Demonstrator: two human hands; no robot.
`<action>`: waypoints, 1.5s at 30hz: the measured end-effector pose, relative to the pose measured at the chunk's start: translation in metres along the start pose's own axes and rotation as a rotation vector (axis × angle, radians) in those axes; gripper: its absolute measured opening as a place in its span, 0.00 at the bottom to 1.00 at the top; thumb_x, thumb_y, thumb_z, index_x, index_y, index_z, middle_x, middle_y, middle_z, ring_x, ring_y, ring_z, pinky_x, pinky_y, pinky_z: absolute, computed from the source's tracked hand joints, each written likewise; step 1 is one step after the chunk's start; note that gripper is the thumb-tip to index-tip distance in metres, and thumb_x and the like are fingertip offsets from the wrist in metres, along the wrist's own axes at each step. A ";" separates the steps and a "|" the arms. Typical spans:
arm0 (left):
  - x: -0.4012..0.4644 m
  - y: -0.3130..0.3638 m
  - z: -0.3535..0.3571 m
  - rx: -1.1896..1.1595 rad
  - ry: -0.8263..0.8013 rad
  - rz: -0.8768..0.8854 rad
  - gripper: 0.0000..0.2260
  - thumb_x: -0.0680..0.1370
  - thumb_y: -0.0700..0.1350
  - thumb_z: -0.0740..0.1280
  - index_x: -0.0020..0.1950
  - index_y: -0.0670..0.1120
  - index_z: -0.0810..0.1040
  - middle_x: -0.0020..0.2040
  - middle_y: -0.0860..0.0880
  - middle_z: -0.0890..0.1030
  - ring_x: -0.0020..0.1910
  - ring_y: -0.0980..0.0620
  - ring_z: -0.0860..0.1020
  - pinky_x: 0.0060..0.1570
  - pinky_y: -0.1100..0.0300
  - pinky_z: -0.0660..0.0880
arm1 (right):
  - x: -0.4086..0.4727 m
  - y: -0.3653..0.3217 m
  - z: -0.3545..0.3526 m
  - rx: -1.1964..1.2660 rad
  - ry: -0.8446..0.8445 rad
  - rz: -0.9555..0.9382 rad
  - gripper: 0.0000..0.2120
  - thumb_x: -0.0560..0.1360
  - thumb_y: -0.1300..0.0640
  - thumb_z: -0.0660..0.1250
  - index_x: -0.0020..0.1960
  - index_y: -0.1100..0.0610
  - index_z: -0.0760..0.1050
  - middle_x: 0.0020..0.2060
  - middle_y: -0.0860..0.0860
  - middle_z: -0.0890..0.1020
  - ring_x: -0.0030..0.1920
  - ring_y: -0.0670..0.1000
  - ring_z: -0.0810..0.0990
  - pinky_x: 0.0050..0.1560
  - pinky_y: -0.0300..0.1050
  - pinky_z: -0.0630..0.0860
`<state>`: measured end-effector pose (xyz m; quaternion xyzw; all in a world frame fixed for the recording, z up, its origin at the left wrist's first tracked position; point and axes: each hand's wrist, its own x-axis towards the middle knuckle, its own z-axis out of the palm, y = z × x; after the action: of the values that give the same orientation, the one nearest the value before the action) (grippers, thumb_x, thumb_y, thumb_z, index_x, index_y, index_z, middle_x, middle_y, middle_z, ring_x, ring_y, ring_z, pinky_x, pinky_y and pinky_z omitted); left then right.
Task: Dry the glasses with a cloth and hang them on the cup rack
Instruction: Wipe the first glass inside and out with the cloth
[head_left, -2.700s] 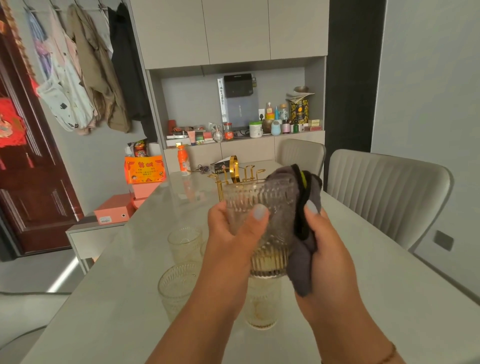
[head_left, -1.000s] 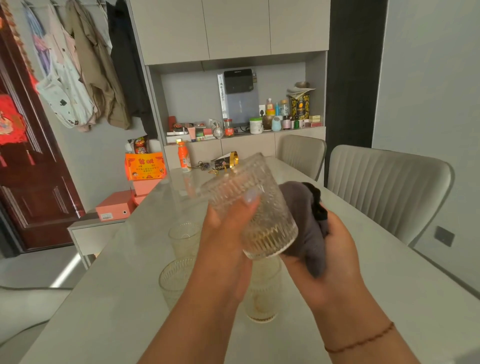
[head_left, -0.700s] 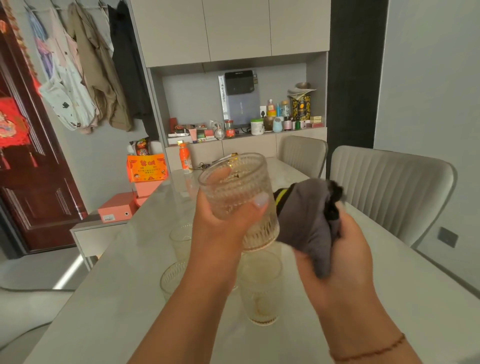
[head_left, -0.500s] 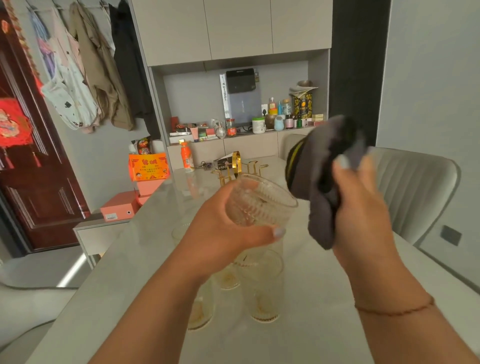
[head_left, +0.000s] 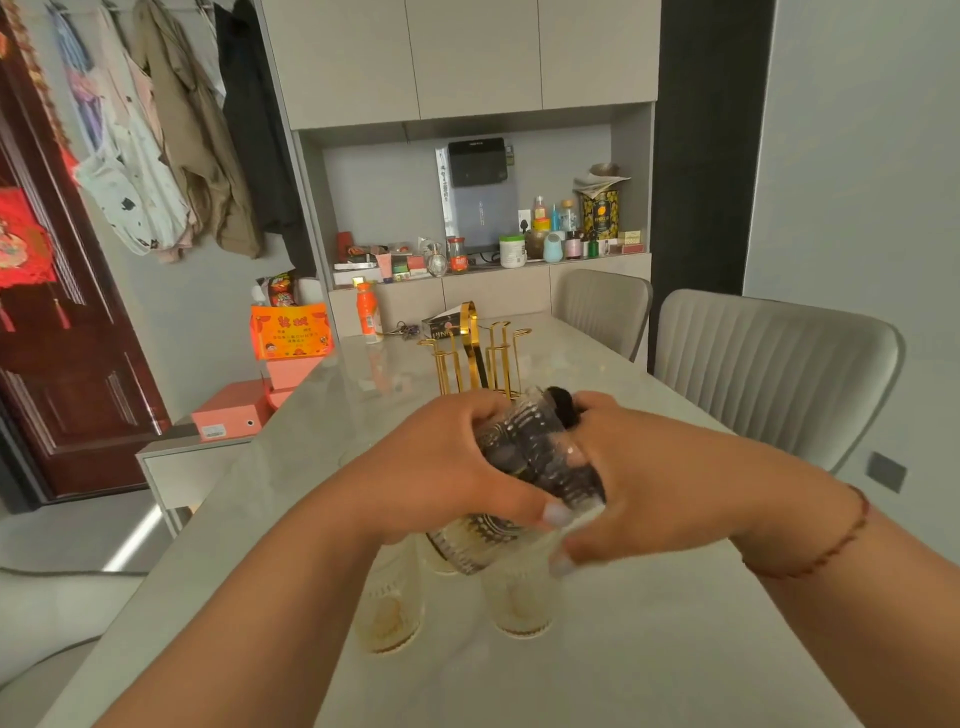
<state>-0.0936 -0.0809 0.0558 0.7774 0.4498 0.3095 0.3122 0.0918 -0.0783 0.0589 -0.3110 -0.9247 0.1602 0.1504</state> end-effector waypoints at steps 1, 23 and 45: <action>0.001 0.001 -0.001 -0.017 -0.012 -0.015 0.20 0.51 0.56 0.78 0.41 0.57 0.81 0.38 0.57 0.83 0.39 0.57 0.83 0.42 0.61 0.80 | 0.002 0.000 -0.001 0.056 0.013 0.042 0.19 0.68 0.51 0.76 0.57 0.49 0.77 0.54 0.46 0.80 0.56 0.44 0.76 0.61 0.42 0.74; 0.001 -0.024 0.003 -0.939 0.114 -0.382 0.21 0.66 0.64 0.67 0.36 0.47 0.84 0.30 0.41 0.78 0.17 0.53 0.70 0.17 0.71 0.61 | 0.014 0.017 -0.018 -0.277 0.109 0.006 0.33 0.61 0.36 0.75 0.62 0.48 0.73 0.54 0.47 0.83 0.63 0.47 0.75 0.59 0.20 0.28; 0.021 -0.035 0.005 -0.631 0.170 -0.216 0.28 0.67 0.69 0.66 0.50 0.46 0.79 0.34 0.44 0.82 0.19 0.55 0.67 0.19 0.67 0.62 | 0.030 0.030 -0.006 -0.700 0.026 0.029 0.42 0.65 0.36 0.72 0.73 0.41 0.57 0.69 0.43 0.72 0.72 0.45 0.65 0.70 0.53 0.25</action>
<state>-0.0989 -0.0491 0.0303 0.5619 0.4359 0.4624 0.5296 0.0869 -0.0359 0.0586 -0.3590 -0.9169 -0.1686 0.0441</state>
